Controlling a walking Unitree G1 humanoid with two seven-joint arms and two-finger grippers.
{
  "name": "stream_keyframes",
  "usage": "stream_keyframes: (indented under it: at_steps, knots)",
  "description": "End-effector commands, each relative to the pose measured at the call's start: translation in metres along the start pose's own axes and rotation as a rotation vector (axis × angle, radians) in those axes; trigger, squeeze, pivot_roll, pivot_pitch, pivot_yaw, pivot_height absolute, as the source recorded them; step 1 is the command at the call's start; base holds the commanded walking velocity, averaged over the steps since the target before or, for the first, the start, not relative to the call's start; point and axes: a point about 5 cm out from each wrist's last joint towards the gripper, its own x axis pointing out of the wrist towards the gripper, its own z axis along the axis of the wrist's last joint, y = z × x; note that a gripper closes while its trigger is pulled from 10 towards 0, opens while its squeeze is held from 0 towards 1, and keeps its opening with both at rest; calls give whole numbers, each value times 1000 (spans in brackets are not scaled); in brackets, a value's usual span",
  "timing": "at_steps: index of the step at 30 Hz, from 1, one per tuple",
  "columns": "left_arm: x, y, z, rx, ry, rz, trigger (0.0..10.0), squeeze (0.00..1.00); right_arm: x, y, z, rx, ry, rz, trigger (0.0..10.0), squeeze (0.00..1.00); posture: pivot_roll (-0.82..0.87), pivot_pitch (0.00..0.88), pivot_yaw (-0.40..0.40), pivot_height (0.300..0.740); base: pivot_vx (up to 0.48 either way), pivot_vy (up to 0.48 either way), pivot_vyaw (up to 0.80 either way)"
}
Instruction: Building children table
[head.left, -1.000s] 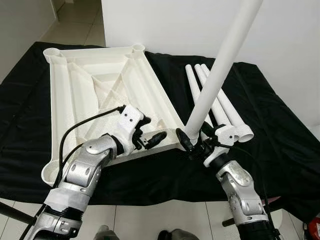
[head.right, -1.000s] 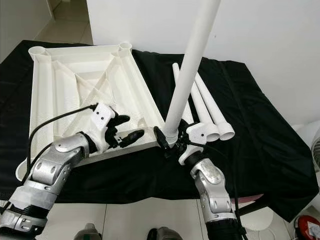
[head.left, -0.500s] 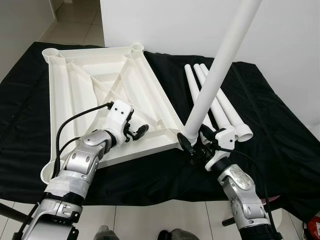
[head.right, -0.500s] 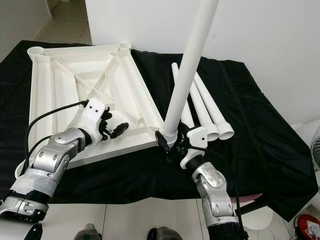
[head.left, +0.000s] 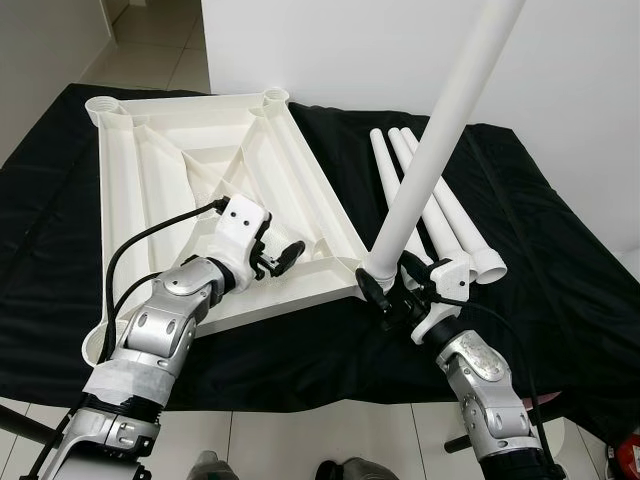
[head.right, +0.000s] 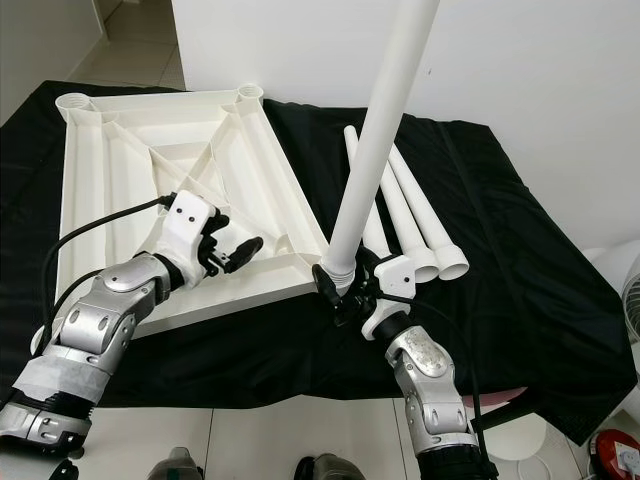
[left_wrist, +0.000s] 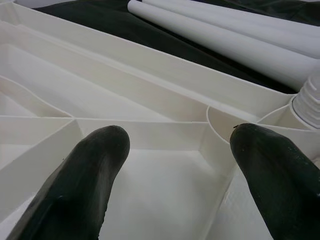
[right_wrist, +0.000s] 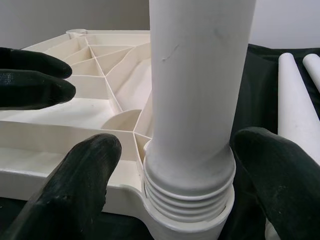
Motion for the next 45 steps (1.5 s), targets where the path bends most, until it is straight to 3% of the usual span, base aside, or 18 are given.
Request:
stream_keyframes:
  at_steps: [1, 12, 16, 22, 33, 34, 35, 36, 39, 40, 45]
  knots:
    - [-1, -13, -3, 0, 3, -186, 10000, 0, -1, -5, 0, -13, 0, -12, 10000, 0, 71, 0, -82, 740, 0, 0, 0]
    - [-5, -18, -19, 106, 118, -227, 10000, 0, 2, -5, -1, -16, -1, -12, 10000, 0, 80, 0, -75, 740, 0, 0, 0]
    - [-3, -14, -29, 128, 198, -181, 10000, 0, 2, -4, -2, -15, -2, -11, 10000, 0, 80, 0, -72, 740, 0, 0, 0]
    - [-2, -10, -30, 120, 234, -164, 10000, 0, 2, -5, -3, -20, -1, -14, 10000, 0, 80, 0, -68, 740, 0, 0, 0]
    - [0, 16, -29, 140, 361, -49, 10000, 0, 2, -4, -4, -31, -2, -15, 10000, 0, 79, 0, -47, 740, 0, 0, 0]
    - [0, 18, -27, 141, 364, -44, 8039, 0, 2, -4, -3, -32, -3, -15, 10000, 0, 74, 0, -40, 740, 0, 0, 0]
    - [0, 18, -27, 141, 364, -44, 8039, 0, 2, -4, -3, -32, -3, -15, 10000, 0, 74, 0, -40, 740, 0, 0, 0]
    - [0, 21, -25, 138, 365, -37, 1412, 0, 2, -5, -4, -34, -3, -17, 10000, 0, 74, 0, -40, 740, 0, 0, 0]
    - [0, 23, -23, 137, 367, -35, 1412, 0, 2, -5, -4, -35, -4, -19, 10000, 0, 74, 0, -40, 740, 0, 0, 0]
    - [-1, 25, -21, 144, 368, -32, 0, 0, 2, -5, -3, -35, -4, -22, 10000, 0, 69, 0, -34, 740, 0, 0, 0]
    - [-3, 29, -17, 173, 375, -40, 0, 0, 1, -6, -3, -38, -6, -33, 10000, 0, 63, 0, -28, 740, 0, 0, 0]
